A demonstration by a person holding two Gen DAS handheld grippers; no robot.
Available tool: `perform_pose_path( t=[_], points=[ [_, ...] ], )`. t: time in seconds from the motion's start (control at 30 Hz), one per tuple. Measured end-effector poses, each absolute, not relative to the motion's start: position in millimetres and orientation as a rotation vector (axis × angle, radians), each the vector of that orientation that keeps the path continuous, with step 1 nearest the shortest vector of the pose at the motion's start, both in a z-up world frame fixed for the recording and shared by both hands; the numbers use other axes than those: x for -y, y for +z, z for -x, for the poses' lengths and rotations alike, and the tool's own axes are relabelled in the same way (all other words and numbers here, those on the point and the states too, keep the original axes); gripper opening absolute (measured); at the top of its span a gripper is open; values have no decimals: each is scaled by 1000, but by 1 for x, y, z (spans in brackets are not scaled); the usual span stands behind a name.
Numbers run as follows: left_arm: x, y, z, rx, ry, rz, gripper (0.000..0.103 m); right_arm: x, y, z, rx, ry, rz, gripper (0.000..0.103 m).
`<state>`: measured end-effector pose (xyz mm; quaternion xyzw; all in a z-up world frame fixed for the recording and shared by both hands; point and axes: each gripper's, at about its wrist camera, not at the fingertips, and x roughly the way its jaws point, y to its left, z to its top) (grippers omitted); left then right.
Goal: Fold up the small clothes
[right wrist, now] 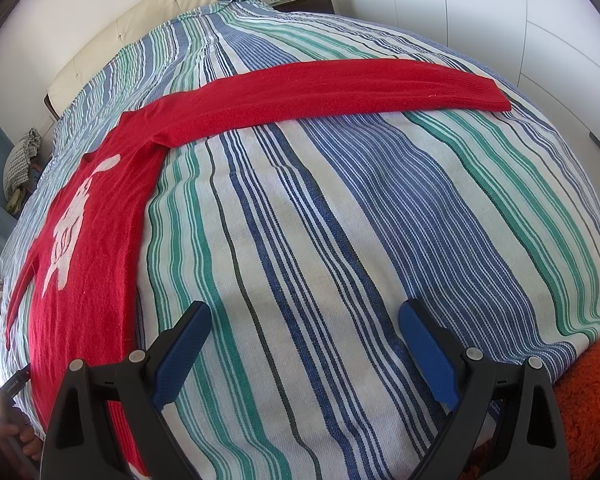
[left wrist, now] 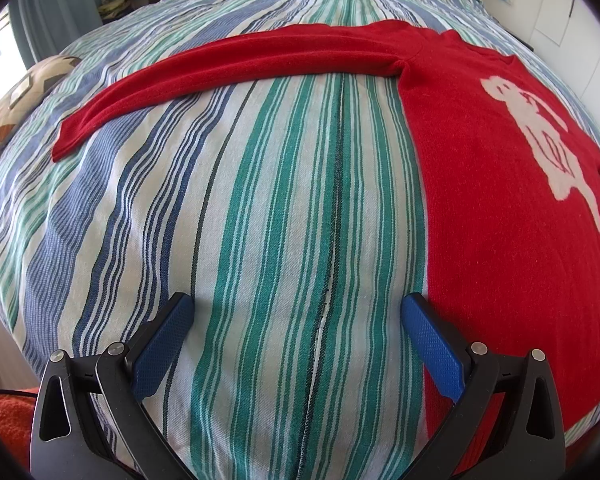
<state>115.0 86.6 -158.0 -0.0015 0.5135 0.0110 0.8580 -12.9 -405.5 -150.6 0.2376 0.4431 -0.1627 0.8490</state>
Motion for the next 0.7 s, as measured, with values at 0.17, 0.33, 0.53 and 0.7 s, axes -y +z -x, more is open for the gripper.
perform_pose_path(
  t=[0.17, 0.33, 0.53, 0.7],
  points=[
    [-87, -158, -115, -1078, 23, 3, 102, 405, -151, 13, -934, -343, -500, 94],
    [-86, -158, -115, -1079, 23, 2, 102, 405, -151, 13, -933, -343, -501, 94],
    [-86, -158, -115, -1079, 24, 2, 103, 406, -150, 13, -934, -343, -501, 94],
    [-86, -158, -115, -1079, 24, 1, 102, 405, -150, 13, -934, -342, -501, 94]
  ],
)
